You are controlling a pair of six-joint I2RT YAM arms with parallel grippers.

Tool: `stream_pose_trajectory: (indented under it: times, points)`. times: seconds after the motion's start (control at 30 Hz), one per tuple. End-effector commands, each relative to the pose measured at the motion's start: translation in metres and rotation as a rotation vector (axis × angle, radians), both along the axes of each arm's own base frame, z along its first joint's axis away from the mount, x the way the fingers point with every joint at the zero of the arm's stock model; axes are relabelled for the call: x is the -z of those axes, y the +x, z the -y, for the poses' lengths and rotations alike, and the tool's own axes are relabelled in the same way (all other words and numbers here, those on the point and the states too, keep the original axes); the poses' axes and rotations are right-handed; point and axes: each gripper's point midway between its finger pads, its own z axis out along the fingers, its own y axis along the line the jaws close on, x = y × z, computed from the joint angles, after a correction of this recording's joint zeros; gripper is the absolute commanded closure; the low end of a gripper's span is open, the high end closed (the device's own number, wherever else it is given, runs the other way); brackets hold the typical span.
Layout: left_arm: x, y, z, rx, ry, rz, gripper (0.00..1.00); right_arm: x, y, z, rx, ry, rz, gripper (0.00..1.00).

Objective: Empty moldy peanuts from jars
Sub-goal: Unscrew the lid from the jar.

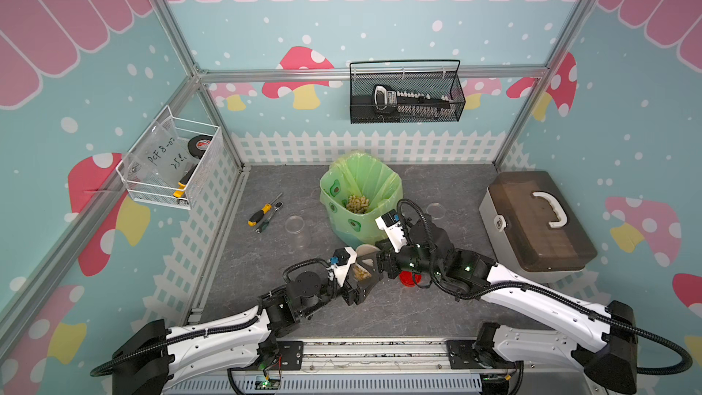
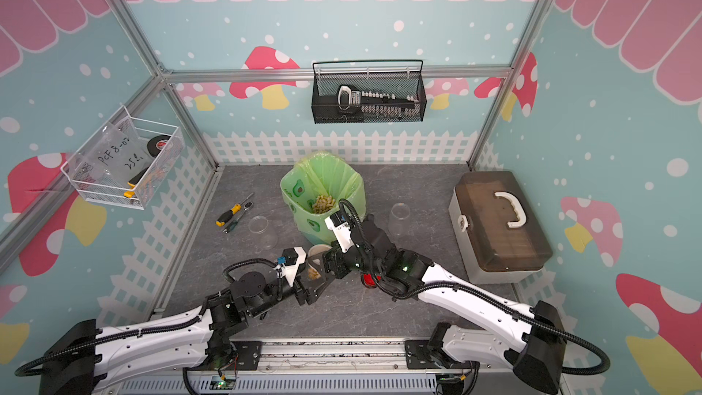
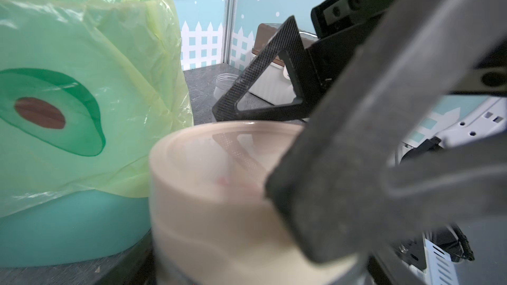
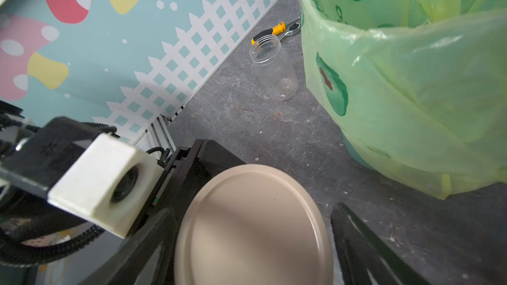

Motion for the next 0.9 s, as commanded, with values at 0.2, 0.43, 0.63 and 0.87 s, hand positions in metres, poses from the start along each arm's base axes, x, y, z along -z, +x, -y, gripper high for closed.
stream_pose_trajectory:
  times: [0.2,0.43,0.63,0.87]
  points:
    - [-0.032,0.009,-0.001,-0.039,-0.071,0.022,0.48,-0.002,0.001,-0.004,0.004,0.018,0.017,0.29]
    - [-0.038,0.010,-0.001,-0.040,-0.089,0.029,0.48,0.006,0.000,-0.011,-0.026,0.006,0.002,0.13]
    - [-0.040,0.010,-0.004,-0.045,-0.093,0.031,0.48,0.000,0.003,-0.009,-0.005,0.023,0.025,0.31]
    - [-0.051,0.005,-0.005,0.000,-0.140,0.021,0.48,-0.011,-0.016,-0.017,-0.169,0.040,0.039,0.34]
